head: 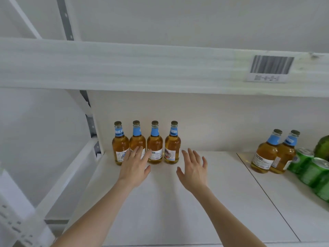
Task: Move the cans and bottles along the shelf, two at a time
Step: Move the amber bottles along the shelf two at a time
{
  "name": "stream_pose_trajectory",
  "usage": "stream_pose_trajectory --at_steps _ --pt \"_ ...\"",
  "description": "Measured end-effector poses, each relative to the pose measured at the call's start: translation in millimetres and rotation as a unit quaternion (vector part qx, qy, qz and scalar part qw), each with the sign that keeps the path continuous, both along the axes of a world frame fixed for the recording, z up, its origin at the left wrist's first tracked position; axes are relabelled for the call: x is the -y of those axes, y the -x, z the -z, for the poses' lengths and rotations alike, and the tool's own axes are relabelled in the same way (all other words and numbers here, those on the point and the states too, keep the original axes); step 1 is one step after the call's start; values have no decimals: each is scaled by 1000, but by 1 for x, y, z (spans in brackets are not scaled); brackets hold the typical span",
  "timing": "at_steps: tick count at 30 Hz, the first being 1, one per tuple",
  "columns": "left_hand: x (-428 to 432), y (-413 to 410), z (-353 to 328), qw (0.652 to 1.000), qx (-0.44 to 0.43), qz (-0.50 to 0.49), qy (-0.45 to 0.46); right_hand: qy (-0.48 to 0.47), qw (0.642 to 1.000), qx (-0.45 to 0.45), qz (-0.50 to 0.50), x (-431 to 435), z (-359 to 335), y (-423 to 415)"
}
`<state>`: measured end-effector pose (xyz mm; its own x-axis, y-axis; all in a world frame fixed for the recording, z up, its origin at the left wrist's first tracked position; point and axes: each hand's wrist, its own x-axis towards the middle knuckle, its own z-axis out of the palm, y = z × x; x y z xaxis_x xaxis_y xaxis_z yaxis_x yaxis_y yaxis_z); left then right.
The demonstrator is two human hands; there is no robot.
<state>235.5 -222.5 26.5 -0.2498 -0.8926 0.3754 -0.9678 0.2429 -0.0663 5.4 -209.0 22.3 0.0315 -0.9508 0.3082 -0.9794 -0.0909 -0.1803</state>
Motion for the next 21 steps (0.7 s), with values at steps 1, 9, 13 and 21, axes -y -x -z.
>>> stream_pose_trajectory --at_steps 1,9,13,21 --pt "11 -1 -2 1000 -14 10 8 4 1000 7 4 10 -1 -3" --pt "78 9 -25 990 -131 53 17 9 991 125 39 65 1 -22" --pt "105 17 -35 975 -216 58 -18 -28 974 217 49 91 5 -24" --pt "134 39 -33 890 -430 15 -152 -91 923 374 32 129 15 -29"
